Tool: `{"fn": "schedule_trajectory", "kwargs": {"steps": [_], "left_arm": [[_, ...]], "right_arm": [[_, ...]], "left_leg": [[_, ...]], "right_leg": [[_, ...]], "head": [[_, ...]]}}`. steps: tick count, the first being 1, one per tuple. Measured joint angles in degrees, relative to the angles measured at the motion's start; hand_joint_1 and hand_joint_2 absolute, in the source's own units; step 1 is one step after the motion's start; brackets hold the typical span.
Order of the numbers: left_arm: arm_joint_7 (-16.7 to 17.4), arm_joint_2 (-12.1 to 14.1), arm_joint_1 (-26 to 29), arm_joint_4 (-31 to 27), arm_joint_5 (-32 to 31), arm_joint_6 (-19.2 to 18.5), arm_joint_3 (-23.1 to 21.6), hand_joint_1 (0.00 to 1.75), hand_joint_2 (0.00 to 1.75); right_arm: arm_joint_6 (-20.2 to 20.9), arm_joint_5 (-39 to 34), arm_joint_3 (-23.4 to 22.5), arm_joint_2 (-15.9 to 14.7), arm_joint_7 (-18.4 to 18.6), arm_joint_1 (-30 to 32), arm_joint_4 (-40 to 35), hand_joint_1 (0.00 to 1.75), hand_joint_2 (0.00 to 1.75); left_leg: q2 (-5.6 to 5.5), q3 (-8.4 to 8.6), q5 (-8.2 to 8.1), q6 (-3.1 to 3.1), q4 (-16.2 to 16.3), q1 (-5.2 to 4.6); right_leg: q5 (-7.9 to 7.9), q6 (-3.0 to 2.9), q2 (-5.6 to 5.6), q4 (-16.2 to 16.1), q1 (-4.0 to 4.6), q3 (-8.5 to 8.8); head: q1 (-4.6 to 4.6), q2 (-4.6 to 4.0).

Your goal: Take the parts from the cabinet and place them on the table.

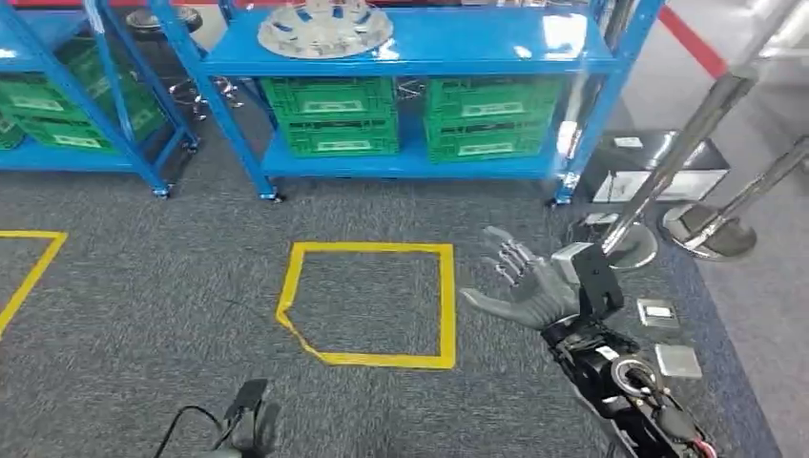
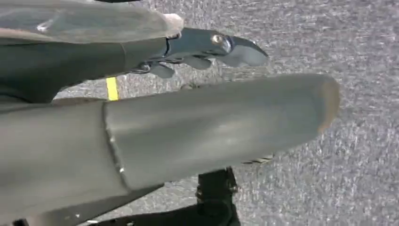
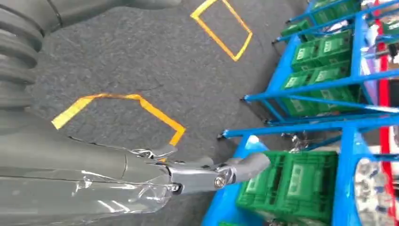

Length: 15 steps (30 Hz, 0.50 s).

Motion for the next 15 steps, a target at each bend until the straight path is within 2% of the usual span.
{"fn": "schedule_trajectory", "kwargs": {"steps": [1, 2, 3, 5, 6, 7, 8, 9, 11, 12, 13, 14, 15], "left_arm": [[0.02, -0.02, -0.02, 0.0, 0.0, -0.02, -0.02, 0.0, 0.0], [0.02, -0.02, -0.04, 0.0, 0.0, -0.02, -0.02, 0.0, 0.0], [0.02, -0.04, -0.22, 0.0, 0.0, -0.02, -0.04, 0.0, 0.0], [0.02, -0.11, -0.34, 0.0, 0.0, -0.07, -0.07, 0.0, 0.0], [0.02, -0.09, -0.2, 0.0, 0.0, -0.11, -0.09, 0.0, 0.0], [0.17, -0.07, 0.04, 0.02, 0.0, -0.11, -0.09, 0.0, 0.0], [0.17, -0.07, 0.23, 0.02, 0.0, -0.11, -0.09, 0.0, 0.0], [0.17, -0.07, 0.29, 0.02, 0.0, -0.11, -0.11, 0.0, 0.0], [0.17, 0.0, 0.22, 0.02, 0.0, -0.11, -0.11, 0.0, 0.0], [0.17, 0.31, 0.22, 0.02, 0.0, -0.11, -0.11, 0.0, 0.0], [0.17, 0.17, 0.09, 0.02, 0.0, -0.13, -0.15, 0.0, 0.0], [0.17, 0.2, -0.01, 0.02, 0.0, -0.13, -0.15, 0.0, 0.0], [0.17, 0.13, 0.01, 0.02, 0.0, -0.13, -0.2, 0.0, 0.0]], "right_arm": [[-0.04, 0.0, -0.18, 0.0, -0.04, -0.11, -0.06, 0.0, 1.75], [0.02, 0.0, -0.24, 0.02, -0.04, -0.04, -0.26, 0.0, 1.75], [0.02, 0.0, -0.37, 0.02, -0.09, -0.14, -0.28, 0.0, 1.75], [0.02, 0.0, -0.44, 0.02, -0.09, -0.16, -0.28, 0.0, 1.75], [0.02, 0.0, -0.42, 0.02, -0.07, -0.07, -0.28, 0.0, 1.75], [0.02, 0.0, -0.37, 0.02, -0.05, 0.07, -0.28, 0.0, 1.75], [0.02, 0.0, -0.37, 0.02, -0.04, 0.17, -0.28, 0.0, 1.75], [0.02, 0.0, -0.42, 0.02, -0.04, 0.19, -0.28, 0.0, 1.75], [0.02, 0.0, -0.46, 0.05, -0.07, 0.17, -0.42, 0.0, 1.75], [0.02, 0.0, -0.44, 0.07, -0.07, 0.13, -0.42, 0.0, 1.75], [0.02, 0.0, -0.44, 0.13, -0.04, 0.15, -0.44, 0.0, 1.75], [0.02, -0.02, -0.44, 0.13, -0.04, 0.15, -0.44, 0.0, 1.75], [0.02, 0.0, -0.42, 0.13, -0.04, 0.23, -0.42, 0.0, 1.75]], "left_leg": [[0.03, 0.3, -0.27, -0.43, -0.08, 0.09], [0.16, 0.46, -0.61, -0.63, 0.37, 0.27], [0.22, -0.91, -1.55, -0.53, 3.29, 0.25], [0.22, -7.49, -4.88, -0.35, 13.8, -0.07], [0.21, -10.89, -5.84, -0.2, 18.54, -0.19], [0.21, -13.32, -5.5, 0.02, 21.01, -0.29], [0.2, -14.09, -3.68, 0.42, 20.34, -0.5], [0.2, -13.48, -0.81, 0.98, 17.27, -0.83], [0.17, -9.59, 6.16, 2.67, 5.95, -1.81], [0.19, -8.42, 6.54, 3.57, 2.99, -2.42], [0.64, -7.91, 5.69, 3.34, 2.01, -2.5], [0.62, -7.74, 5.61, 3.35, 1.79, -2.67], [0.53, -7.48, 5.49, 3.47, 0.92, -2.65]], "right_leg": [[-0.14, -0.52, 0.12, -0.03, -0.01, 0.37], [-0.29, -1.04, 0.14, -0.32, -0.17, 0.9], [-0.56, -1.45, 0.07, -0.37, -0.12, 1.34], [-1.03, -2.03, -0.06, -0.43, 0.18, 1.74], [-1.36, -2.25, -0.04, -0.43, 0.43, 1.95], [-1.72, -2.41, 0.04, -0.43, 0.68, 2.29], [-2.11, -2.48, 0.17, -0.43, 0.9, 2.79], [-2.53, -2.51, 0.33, -0.46, 1.07, 3.4], [-3.47, -2.49, 0.4, -0.59, 1.36, 4.88], [-3.85, -2.37, 0.38, -0.72, 1.27, 4.94], [-4.17, -1.94, 0.6, -0.96, 1.53, 5.16], [-4.2, -1.62, 0.58, -1.6, 1.41, 5.42], [-3.52, -1.26, 0.53, -1.04, 1.42, 6.13]], "head": [[0.04, 0.0], [-0.3, 0.0], [-0.81, 0.0], [-1.55, 0.0], [-1.73, 0.0], [-1.97, 0.0], [-2.12, 0.0], [-2.25, -0.02], [-2.62, -0.02], [-2.56, -0.02], [-2.38, 0.0], [-2.53, 0.0], [-2.51, 0.0]]}}
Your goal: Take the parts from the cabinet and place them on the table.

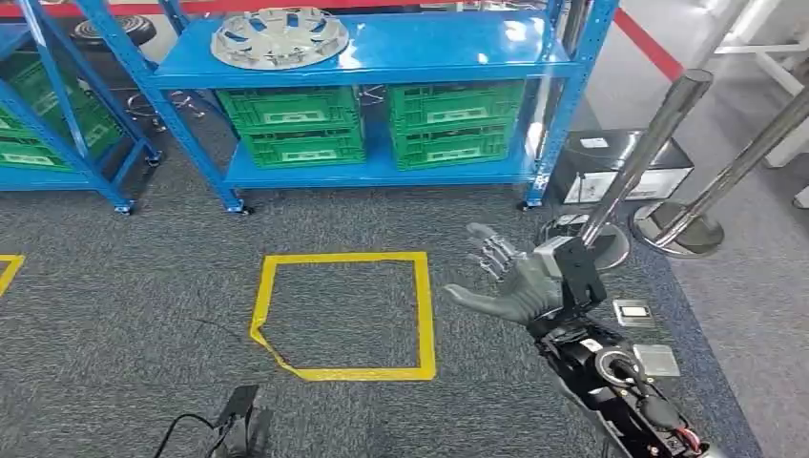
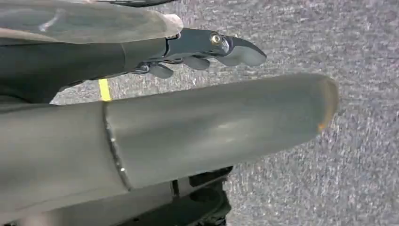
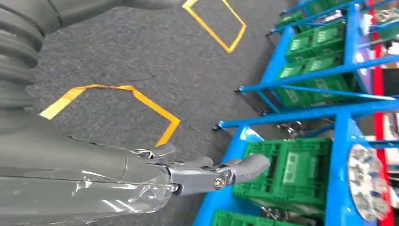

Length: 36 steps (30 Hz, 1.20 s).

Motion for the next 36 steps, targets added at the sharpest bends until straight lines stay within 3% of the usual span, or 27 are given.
{"fn": "schedule_trajectory", "kwargs": {"steps": [2, 3, 6, 7, 8, 9, 10, 11, 12, 13, 15, 17, 18, 19, 21, 22, 23, 24, 25, 26, 27, 28, 29, 32, 33, 35, 36], "left_arm": [[0.0, -0.11, 0.06, 0.0, 0.0, -0.04, -0.15, 0.0, 0.0], [-0.02, -0.04, 0.08, 0.0, 0.0, -0.13, -0.17, 0.0, 0.0], [-0.04, -0.11, 0.04, 0.0, 0.0, -0.2, -0.31, 0.0, 0.0], [-0.02, -0.11, 0.12, 0.0, 0.0, -0.2, -0.46, 0.0, 0.0], [-0.04, -0.13, 0.23, 0.0, 0.0, -0.2, -0.61, 0.0, 0.0], [-0.02, -0.13, 0.3, 0.0, 0.0, -0.2, -0.68, 0.0, 0.0], [-0.02, -0.2, 0.31, 0.0, 0.0, -0.2, -0.7, 0.0, 0.0], [-0.02, -0.24, 0.3, 0.0, 0.0, -0.22, -0.72, 0.0, 0.0], [-0.04, -0.18, 0.41, 0.02, 0.0, -0.2, -0.72, 0.0, 0.0], [-0.04, -0.17, 0.32, 0.02, 0.0, -0.22, -0.74, 0.0, 0.0], [-0.13, -0.15, 0.08, 0.04, 0.02, -0.22, -0.74, 0.0, 0.0], [-0.17, -0.13, 0.04, 0.04, 0.02, -0.22, -0.76, 0.0, 0.0], [-0.17, -0.11, 0.04, 0.02, 0.02, -0.22, -0.77, 0.0, 0.0], [-0.2, -0.15, -0.07, 0.02, 0.02, -0.22, -0.76, 0.0, 0.0], [-0.2, -0.17, 0.01, 0.04, 0.02, -0.24, -0.76, 0.0, 0.0], [-0.2, -0.17, 0.15, 0.04, 0.02, -0.24, -0.76, 0.0, 0.0], [-0.2, -0.15, 0.28, 0.04, 0.02, -0.24, -0.79, 0.0, 0.0], [-0.2, -0.15, 0.36, 0.04, 0.02, -0.24, -0.79, 0.0, 0.0], [-0.2, -0.15, 0.36, 0.04, 0.02, -0.24, -0.79, 0.0, 0.0], [-0.2, -0.15, 0.31, 0.04, 0.02, -0.24, -0.79, 0.0, 0.0], [-0.2, -0.09, 0.32, 0.04, 0.02, -0.22, -0.77, 0.0, 0.0], [-0.2, 0.07, 0.41, 0.04, 0.02, -0.24, -0.79, 0.0, 0.0], [-0.2, 0.07, 0.35, 0.04, 0.02, -0.24, -0.79, 0.0, 0.0], [-0.2, -0.09, 0.36, 0.02, 0.02, -0.28, -0.81, 0.0, 0.0], [-0.2, -0.13, 0.38, 0.02, 0.02, -0.31, -0.81, 0.0, 0.0], [-0.2, -0.09, 0.16, 0.02, 0.02, -0.31, -0.81, 0.0, 0.0], [-0.2, -0.09, 0.12, 0.02, 0.04, -0.31, -0.81, 0.0, 0.0]], "right_arm": [[-0.04, 0.0, -0.09, 0.0, 0.0, -0.1, -0.02, 0.0, 1.75], [-0.04, 0.0, -0.11, 0.0, -0.04, -0.13, -0.04, 0.0, 1.75], [-0.11, 0.0, -0.09, 0.0, -0.02, 0.0, -0.02, 0.0, 1.75], [-0.09, 0.0, -0.06, 0.0, -0.02, 0.22, -0.02, 0.0, 1.75], [-0.09, 0.0, -0.06, 0.0, -0.02, 0.41, -0.02, 0.0, 1.75], [-0.09, 0.0, -0.06, 0.0, 0.0, 0.44, -0.02, 0.0, 1.75], [-0.09, 0.0, -0.09, 0.0, 0.0, 0.42, -0.02, 0.0, 1.75], [-0.11, 0.0, -0.11, 0.0, 0.0, 0.45, -0.02, 0.0, 1.75], [-0.09, 0.0, -0.09, 0.0, 0.0, 0.51, 0.02, 0.0, 1.75], [-0.13, 0.0, -0.11, 0.0, -0.05, 0.55, 0.07, 0.0, 1.75], [-0.15, 0.0, 0.0, 0.0, 0.0, 0.83, -0.11, 0.0, 1.75], [-0.18, 0.0, -0.17, 0.07, -0.02, 0.59, -0.15, 0.0, 1.75], [-0.15, 0.0, -0.31, 0.15, -0.11, 0.48, -0.2, 0.0, 1.75], [-0.15, 0.0, -0.33, 0.15, -0.07, 0.37, -0.2, 0.0, 1.75], [-0.07, 0.0, -0.24, 0.15, -0.04, 0.51, -0.18, 0.0, 1.75], [-0.07, 0.0, -0.22, 0.15, -0.04, 0.61, -0.18, 0.0, 1.75], [-0.09, 0.0, -0.24, 0.15, -0.02, 0.62, -0.18, 0.0, 1.75], [-0.09, 0.0, -0.28, 0.15, -0.04, 0.6, -0.18, 0.0, 1.75], [-0.09, 0.0, -0.28, 0.15, -0.02, 0.58, -0.18, 0.0, 1.75], [-0.09, 0.0, -0.28, 0.15, -0.04, 0.58, -0.18, 0.0, 1.75], [-0.09, 0.0, -0.26, 0.15, -0.04, 0.59, -0.18, 0.0, 1.75], [-0.09, 0.0, -0.26, 0.15, -0.04, 0.46, -0.15, 0.0, 1.75], [-0.09, 0.0, -0.26, 0.17, -0.04, 0.54, -0.17, 0.0, 1.75], [-0.11, 0.0, -0.33, 0.17, -0.04, 0.45, -0.22, 0.0, 1.75], [-0.09, 0.0, -0.35, 0.17, -0.04, 0.44, -0.22, 0.0, 1.75], [-0.09, 0.0, -0.35, 0.18, -0.04, 0.29, -0.24, 0.0, 1.75], [-0.11, 0.0, -0.35, 0.17, -0.04, 0.45, -0.24, 0.0, 1.75]], "left_leg": [[-0.11, 1.94, -0.07, 0.27, -0.89, 0.62], [-0.11, 2.77, -0.42, 0.39, -1.18, 0.63], [-0.13, 3.99, -1.39, 0.63, -1.19, 0.64], [-0.14, 4.52, -1.9, 0.58, -1.17, 0.71], [-0.21, 5.2, -2.45, 0.41, -1.15, 0.82], [-0.29, 5.94, -3.03, 0.2, -1.1, 0.92], [-0.31, 6.79, -3.69, -0.06, -0.96, 1.12], [-0.33, 7.57, -4.42, -0.39, -0.8, 1.33], [-0.35, 7.78, -5.08, -0.87, -0.76, 1.25], [-0.41, 8.3, -5.6, -1.24, -0.08, 1.21], [-0.36, 8.38, -5.81, -2.16, -0.6, 1.04], [-0.4, 8.38, -5.65, -2.48, 0.44, 1.29], [-0.34, 7.08, -5.42, -2.63, 2.99, 1.42], [-0.34, 4.34, -6.01, -2.82, 7.47, 1.42], [-0.33, -1.81, -9.54, -3.27, 16.07, 1.43], [-0.33, -4.13, -11.43, -3.24, 18.63, 1.41], [-0.34, -5.55, -12.24, -3.1, 19.11, 1.39], [-0.34, -5.66, -11.42, -2.92, 17.08, 1.35], [-0.34, -4.72, -9.14, -2.57, 13.07, 1.3], [-0.34, -3.27, -5.8, -2.05, 8.24, 1.14], [-0.3, -1.71, -1.06, -1.16, 3.0, 0.78], [-0.57, -1.35, 1.49, -0.79, 0.49, 0.28], [-0.63, -1.23, -0.09, -0.83, 0.64, 0.31], [-0.74, 0.77, 0.6, 0.0, -1.01, 0.45], [-0.68, 1.99, 0.63, 0.04, -1.43, 0.68], [-0.65, 3.23, -0.16, 0.5, -1.46, 0.62], [-0.65, 3.63, -0.59, 0.54, -1.46, 0.59]], "right_leg": [[-0.6, 0.67, -0.34, 0.16, 0.05, 0.23], [-1.02, 1.03, -0.52, 2.44, 0.0, -0.38], [-5.24, 1.6, -0.64, 14.44, -0.35, -7.92], [-6.64, 1.89, -0.67, 16.76, -0.47, -10.03], [-6.79, 1.88, -0.76, 16.56, -0.63, -11.01], [-5.51, 2.01, -0.81, 14.24, -0.82, -10.77], [-2.72, 2.0, -0.93, 10.11, -0.98, -9.72], [1.02, 2.14, -1.05, 5.35, -1.12, -8.33], [5.83, 2.28, -1.25, 0.87, -1.37, -7.32], [5.68, 1.86, -1.51, 0.06, -1.16, -8.25], [5.55, 0.49, -1.01, 0.1, -0.96, -7.4], [5.18, -0.32, -0.84, -0.09, -1.06, -6.47], [4.81, -0.76, -0.78, -0.27, -1.05, -5.93], [4.47, -1.1, -0.81, -0.35, -1.02, -5.45], [3.61, -1.35, -0.79, -0.39, -0.84, -4.68], [3.15, -1.41, -0.72, -0.39, -0.75, -4.17], [2.62, -1.42, -0.56, -0.39, -0.68, -3.54], [2.06, -1.39, -0.43, -0.39, -0.61, -2.79], [1.45, -1.33, -0.35, -0.39, -0.51, -1.91], [0.88, -1.24, -0.33, -0.42, -0.39, -1.02], [0.27, -1.15, -0.39, -0.56, -0.39, -0.45], [-0.24, -0.84, -0.24, -0.28, -0.12, 0.17], [-0.67, -0.43, 0.07, -0.76, -0.24, 0.0], [0.08, 0.62, 0.12, -0.48, -0.12, 1.39], [-0.61, 0.92, -0.23, 0.44, -0.38, 1.32], [-2.04, 1.31, -0.66, 7.74, -0.27, -2.56], [-3.95, 1.38, -0.69, 12.1, -0.29, -5.39]], "head": [[0.11, 0.0], [0.55, -0.02], [1.2, 0.0], [1.36, -0.02], [1.53, -0.02], [1.66, 0.0], [1.79, -0.02], [1.92, -0.02], [2.36, -0.02], [2.53, -0.02], [2.05, -0.02], [1.95, 0.0], [1.73, -0.02], [1.33, 0.0], [0.83, -0.02], [0.66, 0.0], [0.55, -0.02], [0.39, 0.0], [0.26, 0.0], [0.0, -0.02], [-0.28, -0.02], [-0.28, -0.02], [-0.28, -0.02], [-0.04, 0.0], [0.18, -0.02], [0.72, -0.02], [0.94, 0.0]]}}
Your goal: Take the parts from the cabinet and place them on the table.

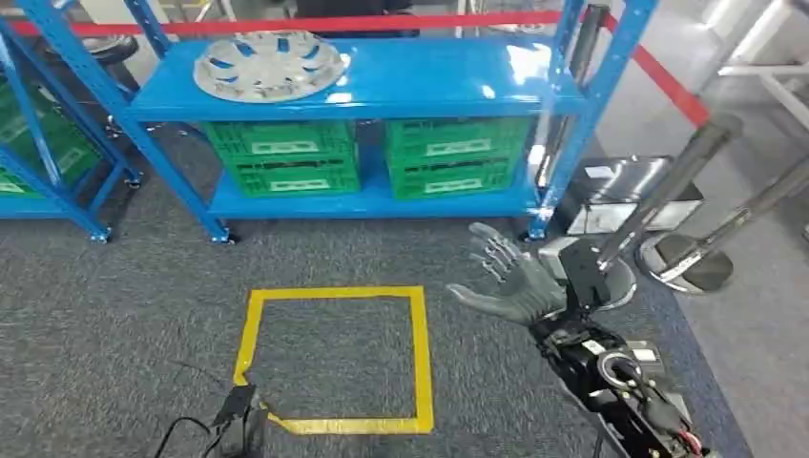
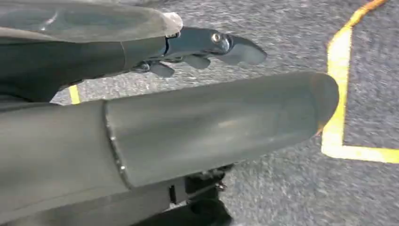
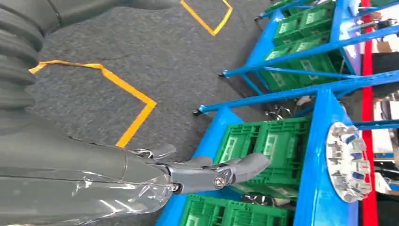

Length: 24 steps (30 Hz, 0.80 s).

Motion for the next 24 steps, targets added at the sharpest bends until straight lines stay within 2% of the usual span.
{"fn": "schedule_trajectory", "kwargs": {"steps": [1, 2, 3, 4, 5, 6, 7, 8, 9, 10, 11, 12, 13, 15, 16, 17, 18, 19, 20, 21, 22, 23, 24], "left_arm": [[0.0, -0.04, 0.01, 0.0, 0.02, 0.0, 0.0, 0.0, 0.0], [0.0, -0.07, 0.1, 0.0, 0.09, 0.0, 0.0, 0.0, 0.0], [0.0, -0.07, 0.24, 0.0, 0.13, 0.0, -0.02, 0.0, 0.0], [0.0, -0.09, 0.3, 0.0, 0.15, 0.0, -0.02, 0.0, 0.0], [0.0, -0.13, 0.29, 0.0, 0.15, 0.0, -0.02, 0.0, 0.0], [0.0, -0.15, 0.26, 0.0, 0.15, 0.0, -0.02, 0.0, 0.0], [0.02, -0.17, 0.37, 0.02, 0.15, 0.0, -0.02, 0.0, 0.0], [0.02, -0.15, 0.26, 0.02, 0.15, 0.0, -0.04, 0.0, 0.0], [0.02, -0.11, -0.05, 0.02, 0.17, 0.0, -0.07, 0.0, 0.0], [0.02, -0.13, 0.0, 0.02, 0.22, 0.02, -0.07, 0.0, 0.0], [0.02, -0.13, 0.02, 0.02, 0.24, 0.02, -0.09, 0.0, 0.0], [0.02, -0.07, -0.02, 0.02, 0.35, 0.04, -0.09, 0.0, 0.0], [0.02, -0.09, -0.07, 0.02, 0.44, 0.07, -0.11, 0.0, 0.0], [0.02, -0.22, -0.37, 0.02, 0.57, 0.11, -0.15, 0.0, 0.0], [0.02, -0.22, -0.29, 0.02, 0.57, 0.13, -0.2, 0.0, 0.0], [0.02, -0.2, -0.12, 0.02, 0.57, 0.15, -0.24, 0.0, 0.0], [0.02, -0.17, 0.03, 0.02, 0.57, 0.15, -0.28, 0.0, 0.0], [0.02, -0.11, 0.12, 0.02, 0.57, 0.15, -0.31, 0.0, 0.0], [0.02, -0.07, 0.11, 0.02, 0.57, 0.15, -0.31, 0.0, 0.0], [0.02, -0.07, 0.03, 0.02, 0.59, 0.17, -0.33, 0.0, 0.0], [0.02, -0.09, -0.02, 0.02, 0.59, 0.17, -0.35, 0.0, 0.0], [0.02, -0.09, -0.14, 0.02, 0.59, 0.17, -0.39, 0.0, 0.0], [0.02, -0.09, -0.17, 0.02, 0.59, 0.17, -0.42, 0.0, 0.0]], "right_arm": [[0.0, 0.0, 0.0, 0.0, 0.02, 0.2, 0.0, 0.0, 1.75], [0.0, 0.0, 0.0, 0.0, 0.02, 0.32, 0.0, 0.0, 1.75], [0.0, 0.0, 0.0, 0.0, 0.02, 0.36, 0.0, 0.0, 1.75], [0.0, 0.0, 0.0, 0.0, 0.02, 0.35, 0.0, 0.0, 1.75], [0.0, 0.0, -0.02, 0.0, 0.02, 0.35, 0.0, 0.0, 1.75], [0.0, 0.0, -0.02, 0.0, 0.02, 0.35, 0.0, 0.0, 1.75], [0.0, 0.0, -0.02, 0.0, 0.02, 0.35, 0.0, 0.0, 1.75], [0.0, 0.0, -0.04, 0.0, -0.04, 0.36, 0.09, 0.0, 1.75], [-0.04, 0.0, -0.02, 0.0, 0.09, 0.34, 0.09, 0.0, 1.75], [-0.06, 0.0, -0.06, 0.0, 0.07, 0.43, 0.08, 0.0, 1.75], [-0.07, 0.0, -0.09, 0.0, 0.09, 0.4, 0.09, 0.0, 1.75], [-0.04, 0.0, -0.07, 0.0, 0.02, 0.3, 0.0, 0.0, 1.75], [-0.04, 0.0, -0.07, 0.0, 0.02, 0.21, -0.11, 0.0, 1.75], [-0.04, 0.0, -0.07, 0.0, 0.04, 0.13, -0.11, 0.0, 1.75], [-0.02, 0.0, -0.04, 0.0, 0.07, 0.18, -0.09, 0.0, 1.75], [-0.02, 0.0, -0.04, 0.0, 0.07, 0.2, -0.09, 0.0, 1.75], [-0.02, 0.0, -0.02, 0.0, 0.07, 0.23, -0.09, 0.0, 1.75], [-0.02, 0.0, -0.04, 0.0, 0.07, 0.26, -0.09, 0.0, 1.75], [-0.02, 0.0, -0.04, 0.0, 0.07, 0.25, -0.09, 0.0, 1.75], [-0.02, 0.0, -0.04, 0.0, 0.07, 0.23, -0.09, 0.0, 1.75], [-0.02, 0.0, -0.04, 0.0, 0.04, 0.23, -0.09, 0.0, 1.75], [-0.02, 0.0, -0.04, 0.0, 0.07, 0.23, -0.09, 0.0, 1.75], [-0.02, 0.0, -0.05, 0.0, 0.07, 0.16, -0.11, 0.0, 1.75]], "left_leg": [[-0.01, 0.39, -0.46, 0.04, 0.01, -0.02], [-0.04, 0.89, -0.9, 0.03, 0.01, -0.02], [-0.08, 1.6, -1.44, 0.02, 0.02, -0.02], [-0.11, 2.42, -2.01, -0.06, 0.05, -0.02], [-0.13, 3.24, -2.58, -0.18, 0.05, -0.02], [-0.13, 4.12, -3.19, -0.35, 0.05, -0.03], [-0.11, 4.46, -3.72, -0.58, -0.04, -0.04], [-0.22, 5.05, -4.14, -0.91, 0.36, -0.25], [-0.17, 4.77, -4.37, -1.28, 0.04, -0.24], [-0.13, 5.14, -4.03, -1.64, 0.82, -0.25], [-0.15, 4.94, -3.68, -1.96, 1.46, -0.3], [-0.08, 4.67, -4.11, -2.11, 2.3, -0.2], [0.04, 3.87, -4.78, -2.52, 4.14, -0.12], [0.12, -1.57, -8.63, -3.21, 12.72, 0.26], [0.14, -4.32, -10.66, -3.5, 16.86, 0.41], [0.14, -6.32, -11.38, -3.92, 19.19, 0.6], [0.15, -6.98, -10.5, -3.97, 18.86, 0.8], [0.16, -6.45, -8.4, -4.1, 16.22, 0.94], [0.19, -4.64, -5.17, -4.25, 11.08, 1.02], [0.27, -2.42, -2.09, -4.02, 5.59, 1.09], [0.45, -0.81, -0.04, -4.03, 1.65, 1.25], [0.69, -1.09, -1.89, -3.38, 0.79, 0.93], [0.64, -0.97, -2.1, -2.78, 1.12, 0.8]], "right_leg": [[-2.17, 0.23, -0.01, 3.03, 0.0, -2.33], [-3.64, 0.27, -0.04, 4.31, 0.0, -3.91], [-3.49, 0.18, -0.06, 3.21, 0.0, -4.43], [-1.63, -0.08, -0.07, 0.14, 0.0, -3.93], [1.53, -0.25, -0.07, -4.13, 0.01, -2.82], [5.64, -0.41, -0.08, -9.08, 0.05, -1.42], [9.83, -0.82, -0.1, -13.0, 0.14, -0.59], [8.63, -1.04, -0.15, -13.37, 0.58, -0.77], [7.99, -1.5, -0.16, -13.16, 0.58, -0.42], [9.35, -1.92, -0.05, -13.78, 0.44, 0.28], [9.11, -2.27, -0.1, -13.93, 0.48, 0.82], [9.27, -2.52, -0.14, -14.13, 0.04, 1.6], [9.09, -2.75, -0.12, -14.13, 0.04, 1.82], [8.92, -2.99, -0.13, -14.12, -0.03, 1.71], [8.68, -3.01, -0.17, -14.13, -0.04, 1.7], [8.53, -2.96, -0.16, -14.09, -0.12, 1.74], [8.4, -2.87, -0.11, -14.08, -0.2, 1.84], [8.26, -2.69, -0.03, -14.07, -0.35, 1.98], [8.08, -2.42, 0.01, -14.05, -0.55, 2.23], [7.89, -2.11, 0.0, -14.03, -0.73, 2.49], [7.72, -1.76, -0.02, -14.02, -0.7, 2.57], [7.5, -1.33, 0.05, -13.68, -0.49, 2.62], [7.34, -0.91, -0.03, -13.91, -0.44, 2.47]], "head": [[0.11, 0.0], [0.35, -0.02], [0.57, -0.02], [0.83, -0.02], [1.07, -0.02], [1.22, 0.0], [1.4, -0.02], [1.29, -0.02], [1.38, -0.02], [1.18, 0.0], [1.13, -0.02], [1.07, 0.0], [1.05, -0.02], [0.13, -0.02], [0.18, -0.02], [-0.02, 0.0], [-0.24, -0.02], [-0.35, -0.02], [-0.46, 0.0], [-0.61, -0.02], [-0.99, -0.02], [-1.44, -0.02], [-1.16, 0.0]]}}
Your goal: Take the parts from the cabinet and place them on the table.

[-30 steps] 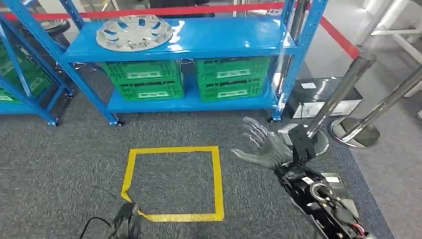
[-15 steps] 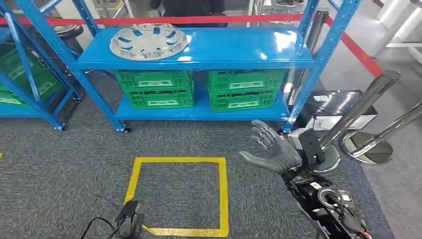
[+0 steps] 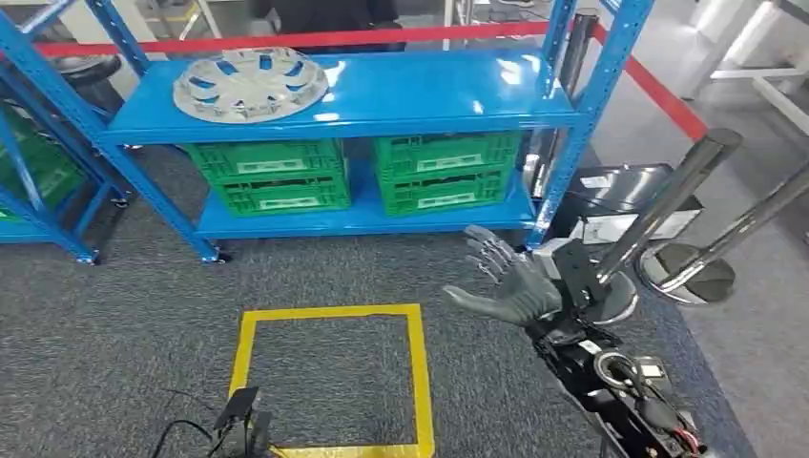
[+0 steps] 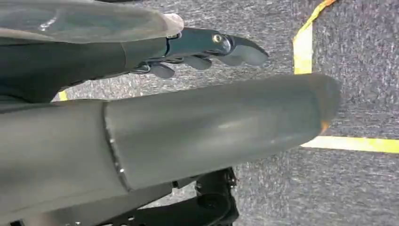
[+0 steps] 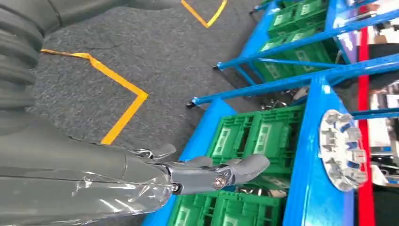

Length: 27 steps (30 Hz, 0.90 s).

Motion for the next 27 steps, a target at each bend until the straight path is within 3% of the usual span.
{"fn": "schedule_trajectory", "kwargs": {"steps": [1, 2, 3, 4, 7, 8, 9, 10, 12, 13, 14, 15, 17, 18, 19, 20, 22, 23, 24, 25, 26, 27], "left_arm": [[0.0, 0.0, 0.12, 0.0, 0.02, 0.0, 0.0, 0.0, 0.0], [0.0, 0.02, 0.23, 0.0, 0.04, 0.0, 0.0, 0.0, 0.0], [0.0, 0.0, 0.2, 0.0, 0.04, 0.0, -0.02, 0.0, 0.0], [0.0, 0.0, 0.16, 0.0, 0.04, 0.0, -0.02, 0.0, 0.0], [0.0, 0.02, 0.09, 0.0, 0.07, 0.0, -0.02, 0.0, 0.0], [0.0, 0.02, 0.13, 0.0, 0.17, 0.0, -0.04, 0.0, 0.0], [0.0, 0.0, 0.17, 0.0, 0.22, 0.0, -0.04, 0.0, 0.0], [0.0, 0.0, 0.21, 0.0, 0.22, 0.0, -0.04, 0.0, 0.0], [0.0, 0.0, 0.2, 0.0, 0.24, 0.0, -0.06, 0.0, 0.0], [0.0, -0.13, 0.28, 0.0, 0.24, 0.0, -0.07, 0.0, 0.0], [0.0, -0.15, 0.17, 0.0, 0.26, 0.0, -0.07, 0.0, 0.0], [0.0, -0.13, 0.14, 0.0, 0.28, -0.02, -0.07, 0.0, 0.0], [0.02, -0.18, 0.16, 0.0, 0.42, -0.02, -0.09, 0.0, 0.0], [0.02, -0.07, 0.03, 0.0, 0.42, -0.02, -0.09, 0.0, 0.0], [0.02, -0.02, 0.13, 0.0, 0.46, -0.02, -0.09, 0.0, 0.0], [0.02, -0.04, 0.0, 0.0, 0.46, -0.02, -0.11, 0.0, 0.0], [0.0, 0.0, -0.1, 0.0, 0.46, -0.02, -0.11, 0.0, 0.0], [0.02, 0.02, 0.07, 0.0, 0.48, -0.02, -0.11, 0.0, 0.0], [0.02, 0.02, 0.28, 0.0, 0.48, -0.02, -0.13, 0.0, 0.0], [0.02, 0.04, 0.46, 0.0, 0.48, -0.02, -0.13, 0.0, 0.0], [0.02, 0.09, 0.49, 0.0, 0.5, -0.02, -0.15, 0.0, 0.0], [0.02, 0.15, 0.41, 0.0, 0.55, -0.02, -0.15, 0.0, 0.0]], "right_arm": [[0.04, 0.0, 0.02, 0.0, -0.02, 0.01, 0.0, 0.0, 1.75], [0.04, 0.0, 0.0, 0.02, -0.02, 0.0, 0.0, 0.0, 1.75], [0.04, 0.02, 0.0, 0.0, -0.02, -0.04, -0.04, 0.0, 1.75], [0.04, 0.02, -0.02, 0.0, -0.02, -0.03, -0.09, 0.0, 1.75], [0.04, 0.02, 0.0, 0.0, 0.0, -0.03, -0.09, 0.0, 1.75], [0.04, 0.02, 0.02, 0.0, 0.0, 0.06, -0.07, 0.0, 1.75], [0.04, 0.02, 0.02, 0.0, 0.02, 0.09, -0.04, 0.0, 1.75], [0.04, 0.02, 0.02, 0.0, 0.02, 0.06, -0.02, 0.0, 1.75], [0.04, 0.02, 0.02, 0.0, 0.02, -0.03, -0.02, 0.0, 1.75], [0.04, 0.02, 0.02, 0.0, 0.0, -0.06, -0.02, 0.0, 1.75], [0.04, 0.02, 0.0, 0.0, 0.02, -0.1, -0.04, 0.0, 1.75], [0.07, 0.02, 0.0, 0.0, -0.04, -0.12, -0.04, 0.0, 1.75], [0.07, 0.04, 0.02, 0.0, 0.0, -0.06, -0.07, 0.0, 1.75], [0.07, 0.04, -0.04, 0.0, 0.0, -0.07, -0.09, 0.0, 1.75], [0.07, 0.09, -0.06, 0.0, -0.02, -0.05, -0.13, 0.0, 1.75], [0.07, 0.13, -0.04, 0.02, -0.07, -0.32, -0.11, 0.0, 1.75], [0.09, 0.13, 0.0, 0.02, 0.0, -0.32, -0.11, 0.0, 1.75], [0.09, 0.13, 0.05, 0.02, 0.0, -0.17, -0.09, 0.0, 1.75], [0.11, 0.11, 0.05, 0.02, 0.0, -0.07, -0.09, 0.0, 1.75], [0.11, 0.13, 0.05, 0.02, 0.02, -0.03, -0.07, 0.0, 1.75], [0.11, 0.13, 0.05, 0.02, 0.02, -0.05, -0.07, 0.0, 1.75], [0.11, 0.13, 0.05, 0.02, 0.0, -0.07, -0.09, 0.0, 1.75]], "left_leg": [[-0.04, -0.05, 1.09, 0.49, -0.06, -0.09], [-0.14, 0.08, 1.02, 0.68, -0.01, -0.1], [-0.19, 0.54, 1.5, 1.34, -0.38, 0.22], [-0.19, 0.94, 1.5, 1.59, -0.69, 0.16], [-0.15, 1.42, 0.95, 2.41, -0.66, -0.23], [-0.15, 1.56, 0.71, 2.63, -0.63, -0.45], [-0.22, 1.82, 0.46, 2.76, -0.62, -0.65], [-0.36, 2.2, 0.15, 2.81, -0.6, -0.83], [-0.64, 3.34, -0.65, 2.76, -0.6, -1.07], [-0.65, 3.52, -1.06, 2.71, -0.65, -1.01], [-0.73, 3.62, -1.36, 2.35, -0.43, -1.52], [-0.82, 3.48, -1.47, 2.16, -0.39, -1.28], [-0.76, 3.67, -1.58, 1.64, -0.87, -1.06], [-0.72, 4.16, -1.95, 1.15, -1.01, -1.53], [-0.6, 4.1, -2.25, 0.92, -0.16, -1.27], [-0.54, 2.4, -3.55, 0.61, 3.0, -1.22], [-0.53, -3.78, -6.69, -0.04, 12.92, -0.64], [-0.51, -7.03, -7.52, -0.32, 17.4, -0.44], [-0.49, -8.87, -6.6, -0.51, 18.72, -0.27], [-0.48, -9.02, -4.33, -0.65, 17.13, -0.06], [-0.45, -7.83, -1.14, -0.7, 13.15, 0.08], [-0.37, -5.65, 2.67, -0.7, 7.06, 0.16]], "right_leg": [[-0.29, 0.45, -0.01, -0.12, -0.01, 0.13], [-0.54, 0.8, -0.04, -0.25, 0.06, 0.34], [-0.58, 1.3, -0.1, -0.48, -0.22, 0.06], [-1.38, 1.51, -0.21, 1.4, -0.22, -0.22], [-7.38, 1.43, -0.31, 15.47, -0.09, -7.43], [-8.11, 1.38, -0.29, 18.77, -0.02, -9.47], [-7.47, 1.25, -0.3, 19.46, 0.02, -10.34], [-5.38, 0.96, -0.3, 17.19, 0.11, -9.72], [0.78, -0.08, -0.29, 7.07, 0.64, -5.43], [2.86, -0.83, -0.3, 2.41, 1.05, -3.64], [1.64, -1.13, -0.37, 1.31, 1.15, -2.67], [1.34, -1.02, -0.28, 0.53, 1.22, -2.45], [1.04, -1.47, -0.12, 0.51, 1.48, -2.06], [1.08, -1.73, -0.01, -0.36, 0.77, -1.2], [1.12, -1.75, 0.03, -0.98, 0.6, -0.39], [0.91, -2.06, -0.14, -1.23, 0.46, 0.12], [0.42, -2.29, -0.19, -1.24, 0.45, 0.62], [0.0, -2.26, -0.18, -1.21, 0.45, 0.96], [-0.41, -2.21, -0.13, -1.2, 0.41, 1.44], [-0.87, -2.14, -0.05, -1.2, 0.37, 2.02], [-1.36, -1.99, 0.04, -1.18, 0.32, 2.67], [-1.93, -1.76, 0.05, -1.16, 0.25, 3.47]], "head": [[0.24, -0.02], [0.33, -0.02], [0.55, -0.02], [0.72, -0.02], [1.99, -0.02], [2.12, -0.02], [2.25, -0.02], [2.32, -0.02], [2.6, -0.02], [2.74, -0.02], [2.51, -0.02], [2.76, 0.0], [2.74, -0.02], [2.72, -0.02], [2.87, -0.02], [2.4, 0.0], [1.86, -0.02], [1.84, -0.02], [1.67, -0.02], [1.38, -0.02], [1.23, -0.02], [1.03, -0.02]]}}
